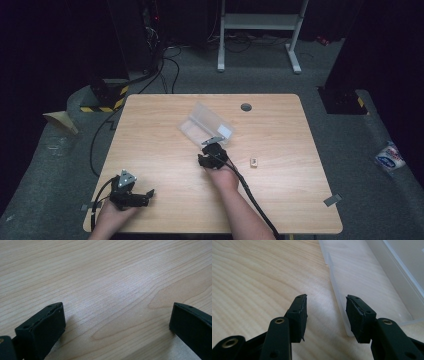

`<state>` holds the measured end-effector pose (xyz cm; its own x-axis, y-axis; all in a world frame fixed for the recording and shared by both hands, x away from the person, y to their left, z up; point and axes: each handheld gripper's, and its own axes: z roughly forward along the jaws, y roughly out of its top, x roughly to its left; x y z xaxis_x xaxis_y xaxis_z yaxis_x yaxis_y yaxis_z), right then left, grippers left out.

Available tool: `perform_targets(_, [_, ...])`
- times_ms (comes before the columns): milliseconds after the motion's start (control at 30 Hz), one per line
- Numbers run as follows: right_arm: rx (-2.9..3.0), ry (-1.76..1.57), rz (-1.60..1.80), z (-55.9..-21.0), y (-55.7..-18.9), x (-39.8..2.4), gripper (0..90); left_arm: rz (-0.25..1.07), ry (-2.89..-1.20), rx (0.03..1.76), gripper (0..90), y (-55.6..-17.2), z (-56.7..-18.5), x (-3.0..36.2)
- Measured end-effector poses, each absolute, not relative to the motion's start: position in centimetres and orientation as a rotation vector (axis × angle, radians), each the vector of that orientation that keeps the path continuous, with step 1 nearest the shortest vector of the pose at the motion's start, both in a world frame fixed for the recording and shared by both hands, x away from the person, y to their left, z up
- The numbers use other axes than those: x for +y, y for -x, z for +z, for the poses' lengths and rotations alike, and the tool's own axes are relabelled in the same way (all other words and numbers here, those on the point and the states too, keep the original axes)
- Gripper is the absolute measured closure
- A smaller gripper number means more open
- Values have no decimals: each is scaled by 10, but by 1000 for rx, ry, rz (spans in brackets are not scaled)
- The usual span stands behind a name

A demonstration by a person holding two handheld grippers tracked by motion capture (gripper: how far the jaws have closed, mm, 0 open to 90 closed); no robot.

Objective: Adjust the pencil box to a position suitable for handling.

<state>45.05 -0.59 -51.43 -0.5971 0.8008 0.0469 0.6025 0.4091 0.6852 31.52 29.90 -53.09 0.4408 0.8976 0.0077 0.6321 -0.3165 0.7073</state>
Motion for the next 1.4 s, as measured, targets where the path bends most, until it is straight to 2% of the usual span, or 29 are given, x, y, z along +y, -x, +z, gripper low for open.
perform_targets(200, [2401,-1215,1003,-514,-435,-11,513,540,-2059,1276,6,-315,-531,299])
perform_targets(833, [2504,-1115,1069,-516,-343,-46,492,535,-2061,1258,22,-313,-531,298])
perform_targets(1133, [2433,-1170,1182,-508,-326,-72,441,535,-2061,1254,32,-312,-531,299])
perform_targets(1333, [2242,-1258,1192,-503,-327,-100,489,534,-2062,1251,36,-312,-531,299])
perform_targets(1367, [2163,-1281,1176,-502,-330,-106,549,534,-2062,1251,36,-312,-531,299])
perform_targets(1400, [2163,-1281,1176,-502,-330,-106,549,534,-2062,1251,36,-312,-531,299])
